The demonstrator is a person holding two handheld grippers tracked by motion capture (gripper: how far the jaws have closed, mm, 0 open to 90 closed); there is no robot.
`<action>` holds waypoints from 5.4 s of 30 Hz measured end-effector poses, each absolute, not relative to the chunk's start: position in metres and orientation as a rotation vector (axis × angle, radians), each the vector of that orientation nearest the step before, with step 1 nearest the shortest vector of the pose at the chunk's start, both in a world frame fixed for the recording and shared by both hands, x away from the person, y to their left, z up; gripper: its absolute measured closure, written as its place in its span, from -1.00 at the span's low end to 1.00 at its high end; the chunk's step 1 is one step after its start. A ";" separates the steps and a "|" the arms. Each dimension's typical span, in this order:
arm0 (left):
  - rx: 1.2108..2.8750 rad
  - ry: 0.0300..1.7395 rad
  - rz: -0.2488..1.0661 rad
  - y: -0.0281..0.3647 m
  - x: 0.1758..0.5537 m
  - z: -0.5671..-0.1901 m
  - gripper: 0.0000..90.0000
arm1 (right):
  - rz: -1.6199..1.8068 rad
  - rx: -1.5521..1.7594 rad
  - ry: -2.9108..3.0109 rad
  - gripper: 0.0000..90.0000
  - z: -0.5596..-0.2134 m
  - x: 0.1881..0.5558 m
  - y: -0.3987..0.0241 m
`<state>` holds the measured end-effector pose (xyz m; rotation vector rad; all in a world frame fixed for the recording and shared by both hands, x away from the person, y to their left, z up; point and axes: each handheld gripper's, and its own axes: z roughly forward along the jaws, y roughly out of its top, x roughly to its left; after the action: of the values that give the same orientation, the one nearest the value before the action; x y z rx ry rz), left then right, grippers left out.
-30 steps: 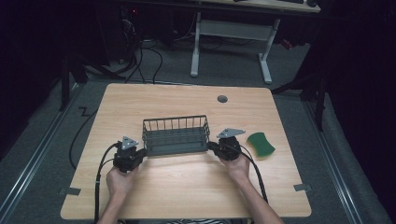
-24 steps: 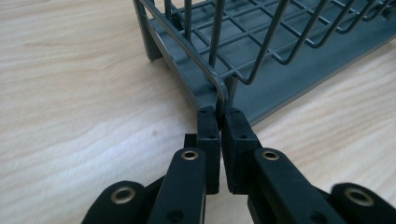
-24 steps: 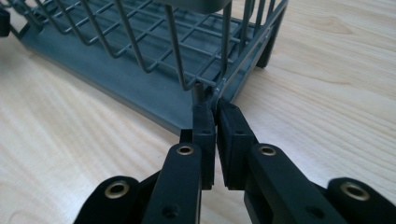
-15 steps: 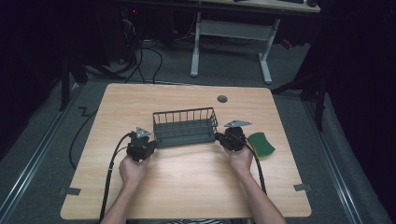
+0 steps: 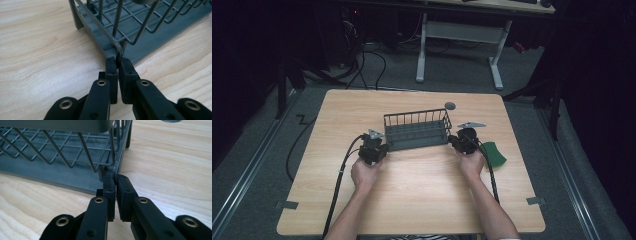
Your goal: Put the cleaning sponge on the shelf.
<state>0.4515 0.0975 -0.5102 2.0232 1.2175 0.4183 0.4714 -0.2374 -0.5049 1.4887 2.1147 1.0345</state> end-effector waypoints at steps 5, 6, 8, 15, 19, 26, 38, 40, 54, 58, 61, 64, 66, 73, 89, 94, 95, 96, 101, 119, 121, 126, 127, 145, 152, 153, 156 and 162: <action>2.005 1.213 0.415 0.093 0.456 -0.512 0.92 | 1.013 1.504 2.105 0.92 -0.504 0.476 -0.242; 2.005 1.214 0.413 0.092 0.457 -0.512 0.92 | 1.011 1.508 2.104 0.92 -0.504 0.476 -0.242; 2.015 1.210 0.414 0.090 0.459 -0.511 0.92 | 1.015 1.515 2.092 0.92 -0.504 0.477 -0.244; 2.005 1.210 0.388 0.086 0.466 -0.512 0.91 | 1.008 1.533 2.082 0.92 -0.504 0.479 -0.250; 2.007 1.203 0.387 0.086 0.465 -0.511 0.89 | 1.001 1.525 2.086 0.90 -0.504 0.478 -0.251; 2.004 1.195 0.383 0.094 0.462 -0.506 0.48 | 0.969 1.560 2.095 0.46 -0.506 0.477 -0.255; 1.962 1.268 0.441 0.140 0.431 -0.516 -0.04 | 0.954 1.498 2.042 0.02 -0.490 0.452 -0.279; 1.966 1.287 0.454 0.147 0.426 -0.519 -0.05 | 0.938 1.502 2.054 -0.02 -0.491 0.449 -0.283; 1.953 1.317 0.556 0.173 0.394 -0.536 -0.13 | 0.952 1.475 2.040 -0.12 -0.486 0.416 -0.305; 1.946 1.326 0.555 0.176 0.389 -0.536 -0.17 | 0.935 1.468 2.028 -0.11 -0.488 0.405 -0.314; 1.937 1.331 0.541 0.178 0.389 -0.536 -0.21 | 0.896 1.478 2.032 -0.13 -0.491 0.398 -0.323; 1.919 1.340 0.527 0.180 0.389 -0.536 -0.21 | 0.871 1.498 2.024 -0.18 -0.492 0.393 -0.335; 1.923 1.338 0.535 0.179 0.389 -0.536 -0.21 | 0.856 1.524 2.007 -0.21 -0.491 0.390 -0.346; 1.930 1.336 0.540 0.178 0.389 -0.536 -0.22 | 0.835 1.553 2.002 -0.31 -0.491 0.389 -0.360; 1.931 1.335 0.540 0.178 0.389 -0.536 -0.22 | 0.762 1.568 2.063 -0.45 -0.495 0.412 -0.357; 1.932 1.335 0.538 0.178 0.389 -0.536 -0.22 | 0.735 1.582 2.082 -0.48 -0.498 0.417 -0.356; 1.932 1.335 0.538 0.178 0.389 -0.536 -0.22 | 0.728 1.585 2.086 -0.48 -0.500 0.418 -0.356; 1.932 1.335 0.538 0.178 0.389 -0.536 -0.22 | 0.721 1.589 2.087 -0.48 -0.501 0.419 -0.356; 1.931 1.335 0.538 0.178 0.389 -0.536 -0.22 | 0.694 1.605 2.113 -0.45 -0.506 0.422 -0.356; 1.928 1.337 0.539 0.178 0.389 -0.536 -0.22 | 0.712 1.585 2.143 -0.33 -0.501 0.420 -0.356; 1.929 1.337 0.540 0.178 0.389 -0.536 -0.22 | 0.718 1.580 2.148 -0.33 -0.500 0.419 -0.355; 1.930 1.340 0.546 0.177 0.389 -0.536 -0.22 | 0.745 1.545 2.172 -0.33 -0.494 0.418 -0.353; 1.931 1.339 0.547 0.177 0.389 -0.536 -0.22 | 0.751 1.541 2.168 -0.33 -0.493 0.418 -0.352; 1.930 1.341 0.548 0.177 0.389 -0.536 -0.21 | 0.846 1.491 2.203 -0.33 -0.469 0.414 -0.354; 1.930 1.341 0.549 0.177 0.389 -0.536 -0.22 | 0.885 1.450 2.211 -0.33 -0.456 0.413 -0.355; 1.930 1.341 0.549 0.177 0.389 -0.536 -0.22 | 0.886 1.445 2.215 -0.33 -0.454 0.413 -0.355; 1.929 1.341 0.548 0.177 0.389 -0.536 -0.22 | 0.905 1.419 2.218 -0.33 -0.447 0.414 -0.354; 1.929 1.341 0.548 0.177 0.389 -0.536 -0.22 | 0.910 1.387 2.247 -0.33 -0.432 0.417 -0.349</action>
<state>0.3889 0.1767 -0.5361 1.9295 1.3409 0.5478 0.4174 -0.3491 -0.4321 1.3867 2.2467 0.9103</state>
